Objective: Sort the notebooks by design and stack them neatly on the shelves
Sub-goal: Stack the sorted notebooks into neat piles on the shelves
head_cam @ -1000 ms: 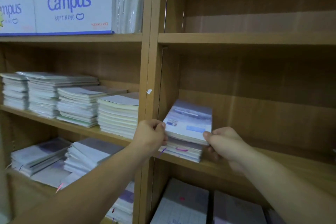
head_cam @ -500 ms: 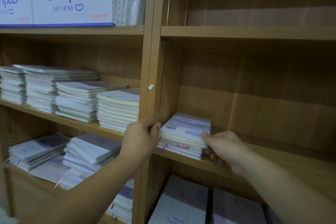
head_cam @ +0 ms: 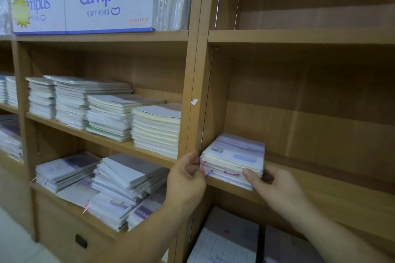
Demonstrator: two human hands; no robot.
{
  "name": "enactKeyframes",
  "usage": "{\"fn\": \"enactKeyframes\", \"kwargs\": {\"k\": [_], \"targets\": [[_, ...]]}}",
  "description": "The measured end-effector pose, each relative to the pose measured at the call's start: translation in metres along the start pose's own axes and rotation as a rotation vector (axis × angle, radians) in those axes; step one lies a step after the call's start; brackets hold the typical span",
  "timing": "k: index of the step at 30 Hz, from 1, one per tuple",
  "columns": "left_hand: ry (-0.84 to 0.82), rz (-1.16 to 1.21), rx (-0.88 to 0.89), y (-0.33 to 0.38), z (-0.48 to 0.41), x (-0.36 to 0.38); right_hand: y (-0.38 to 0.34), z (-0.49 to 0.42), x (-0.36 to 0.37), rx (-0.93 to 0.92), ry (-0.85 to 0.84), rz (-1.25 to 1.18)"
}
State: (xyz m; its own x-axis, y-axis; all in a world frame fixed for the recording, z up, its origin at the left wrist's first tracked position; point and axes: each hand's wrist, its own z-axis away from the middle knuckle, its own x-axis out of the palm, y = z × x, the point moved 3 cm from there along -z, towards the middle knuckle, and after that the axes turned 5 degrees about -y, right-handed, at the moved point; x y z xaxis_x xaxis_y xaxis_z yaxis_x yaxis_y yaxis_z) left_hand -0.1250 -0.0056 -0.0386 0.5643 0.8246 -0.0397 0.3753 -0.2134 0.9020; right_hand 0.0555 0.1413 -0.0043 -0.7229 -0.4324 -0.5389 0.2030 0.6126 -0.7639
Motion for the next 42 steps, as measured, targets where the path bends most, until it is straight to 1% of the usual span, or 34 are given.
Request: {"fn": "enactKeyframes", "kwargs": {"k": [3,7,9,12,15,17,23,28,31,36,42], "targets": [[-0.003,-0.028,0.007,-0.001,-0.002,0.0,0.001,-0.001,0.003,-0.025,0.026,0.051],[-0.055,-0.17,0.062,0.003,-0.005,0.003,0.004,-0.003,0.002,-0.032,0.033,0.092],[-0.046,-0.219,0.094,0.005,-0.005,0.004,0.004,-0.004,0.002,-0.033,0.028,0.1],[0.03,-0.19,0.101,0.01,-0.005,0.002,0.005,-0.005,0.004,-0.028,0.042,0.117],[0.077,-0.121,0.073,0.012,-0.008,-0.001,0.006,-0.003,0.004,-0.041,0.082,0.162],[0.107,-0.122,0.073,0.009,-0.011,-0.003,0.007,-0.003,0.005,-0.04,0.095,0.182],[0.119,-0.171,0.087,0.007,-0.017,-0.003,0.01,-0.004,0.006,-0.018,0.114,0.205],[0.076,-0.222,0.098,0.009,-0.015,-0.002,0.007,-0.004,0.002,-0.029,0.056,0.203],[0.059,-0.266,0.103,0.012,-0.015,-0.002,0.002,-0.003,-0.002,-0.048,0.032,0.295],[0.056,-0.298,0.116,0.018,-0.016,-0.001,-0.01,0.002,0.0,-0.108,0.067,0.574],[0.064,-0.328,0.106,0.018,-0.018,-0.003,-0.01,0.0,0.005,-0.145,0.088,0.599]]}}
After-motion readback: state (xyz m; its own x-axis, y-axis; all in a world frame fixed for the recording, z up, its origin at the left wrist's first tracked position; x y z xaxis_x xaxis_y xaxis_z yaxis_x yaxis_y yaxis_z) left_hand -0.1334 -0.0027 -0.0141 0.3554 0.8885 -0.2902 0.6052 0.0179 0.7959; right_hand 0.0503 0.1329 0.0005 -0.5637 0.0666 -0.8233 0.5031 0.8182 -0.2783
